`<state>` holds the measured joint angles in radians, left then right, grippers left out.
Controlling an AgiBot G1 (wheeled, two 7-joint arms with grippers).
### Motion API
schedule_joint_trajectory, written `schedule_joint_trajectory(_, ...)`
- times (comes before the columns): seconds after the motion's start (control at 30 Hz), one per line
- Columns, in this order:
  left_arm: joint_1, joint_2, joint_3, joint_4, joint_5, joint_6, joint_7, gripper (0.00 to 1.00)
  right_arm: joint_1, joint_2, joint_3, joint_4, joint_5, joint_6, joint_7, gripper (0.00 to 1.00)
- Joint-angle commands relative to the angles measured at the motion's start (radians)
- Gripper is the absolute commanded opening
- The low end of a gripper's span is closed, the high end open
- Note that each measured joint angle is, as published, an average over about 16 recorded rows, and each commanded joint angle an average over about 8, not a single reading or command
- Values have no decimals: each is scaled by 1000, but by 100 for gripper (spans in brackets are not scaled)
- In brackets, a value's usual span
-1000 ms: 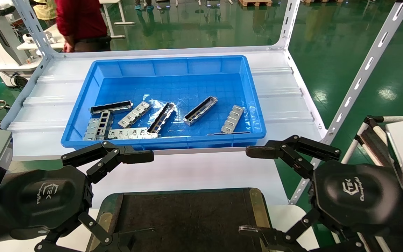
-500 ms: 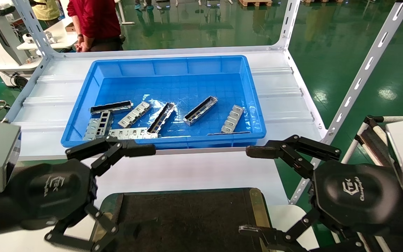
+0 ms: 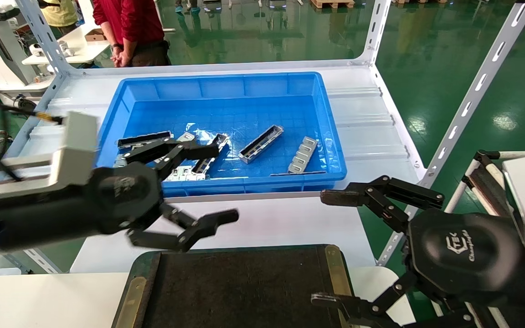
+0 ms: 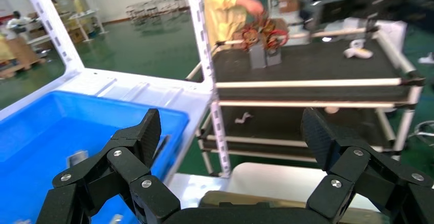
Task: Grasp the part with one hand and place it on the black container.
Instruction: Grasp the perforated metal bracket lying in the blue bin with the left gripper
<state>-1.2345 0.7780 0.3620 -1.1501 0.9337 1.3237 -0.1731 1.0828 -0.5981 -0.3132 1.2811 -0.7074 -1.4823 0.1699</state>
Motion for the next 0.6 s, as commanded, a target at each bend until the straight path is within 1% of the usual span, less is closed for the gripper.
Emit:
schedule_joint_trajectory(0.03, -19, 21, 13, 16, 31, -23, -1, 100, 0, 0, 0, 0, 0, 0, 0, 100)
schedule_joint_trajectory(0.27, -104, 136, 61, 132, 138, -129, 9, 100, 0, 0, 0, 0, 0, 0, 0, 100)
schedule_joint_trajectory(0.6, -232, 317, 113, 382, 260, -283, 66, 100, 0, 0, -1, 0, 0, 0, 0, 100)
